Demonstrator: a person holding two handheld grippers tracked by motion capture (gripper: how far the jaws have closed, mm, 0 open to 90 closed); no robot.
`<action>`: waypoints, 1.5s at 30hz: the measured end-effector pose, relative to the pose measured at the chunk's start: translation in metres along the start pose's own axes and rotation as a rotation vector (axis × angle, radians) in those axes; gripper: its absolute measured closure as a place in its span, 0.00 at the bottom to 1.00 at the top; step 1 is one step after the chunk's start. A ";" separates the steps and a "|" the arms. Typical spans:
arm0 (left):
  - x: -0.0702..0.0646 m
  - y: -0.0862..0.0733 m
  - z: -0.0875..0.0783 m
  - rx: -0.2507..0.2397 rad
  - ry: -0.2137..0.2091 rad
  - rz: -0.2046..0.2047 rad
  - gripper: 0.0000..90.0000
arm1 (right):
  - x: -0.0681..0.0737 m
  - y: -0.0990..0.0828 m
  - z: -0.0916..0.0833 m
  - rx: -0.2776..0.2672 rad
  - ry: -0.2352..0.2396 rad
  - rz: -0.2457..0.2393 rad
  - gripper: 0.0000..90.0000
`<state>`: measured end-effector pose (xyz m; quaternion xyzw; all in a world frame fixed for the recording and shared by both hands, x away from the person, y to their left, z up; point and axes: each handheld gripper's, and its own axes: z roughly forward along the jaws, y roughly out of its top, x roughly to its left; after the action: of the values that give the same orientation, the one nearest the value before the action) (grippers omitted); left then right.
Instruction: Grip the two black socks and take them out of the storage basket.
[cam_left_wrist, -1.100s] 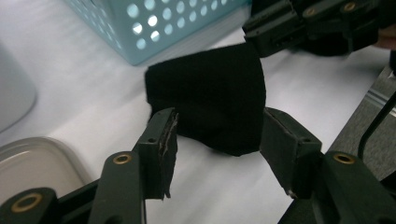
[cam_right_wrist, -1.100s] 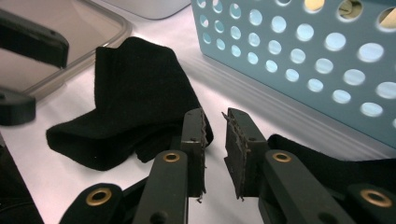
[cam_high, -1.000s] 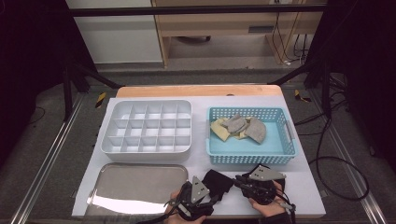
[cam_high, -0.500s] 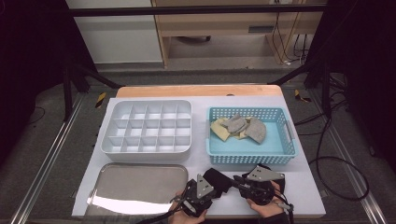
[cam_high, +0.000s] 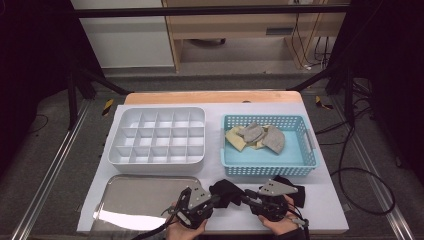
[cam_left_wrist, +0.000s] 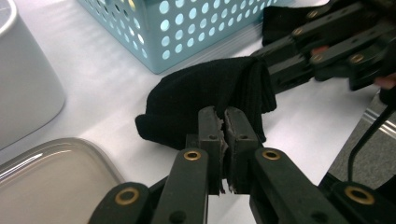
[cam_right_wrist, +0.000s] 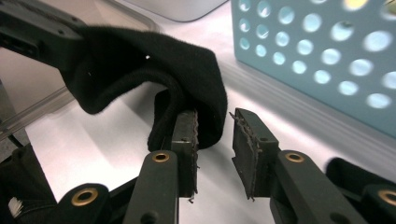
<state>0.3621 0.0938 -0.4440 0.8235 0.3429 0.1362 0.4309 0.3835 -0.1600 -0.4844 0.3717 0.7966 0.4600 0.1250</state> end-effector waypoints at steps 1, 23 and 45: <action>0.001 -0.001 -0.001 -0.001 -0.003 -0.001 0.96 | 0.000 -0.001 0.003 0.003 0.007 -0.003 0.79; -0.012 -0.009 0.011 0.021 -0.007 0.020 0.76 | 0.011 0.045 -0.017 -0.143 -0.030 -0.057 0.97; 0.081 -0.035 -0.073 -0.040 0.170 -0.154 0.59 | 0.084 0.049 0.058 0.028 0.172 -0.195 0.80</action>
<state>0.3677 0.2076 -0.4346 0.7715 0.4376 0.1787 0.4258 0.3796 -0.0488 -0.4638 0.2536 0.8430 0.4647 0.0953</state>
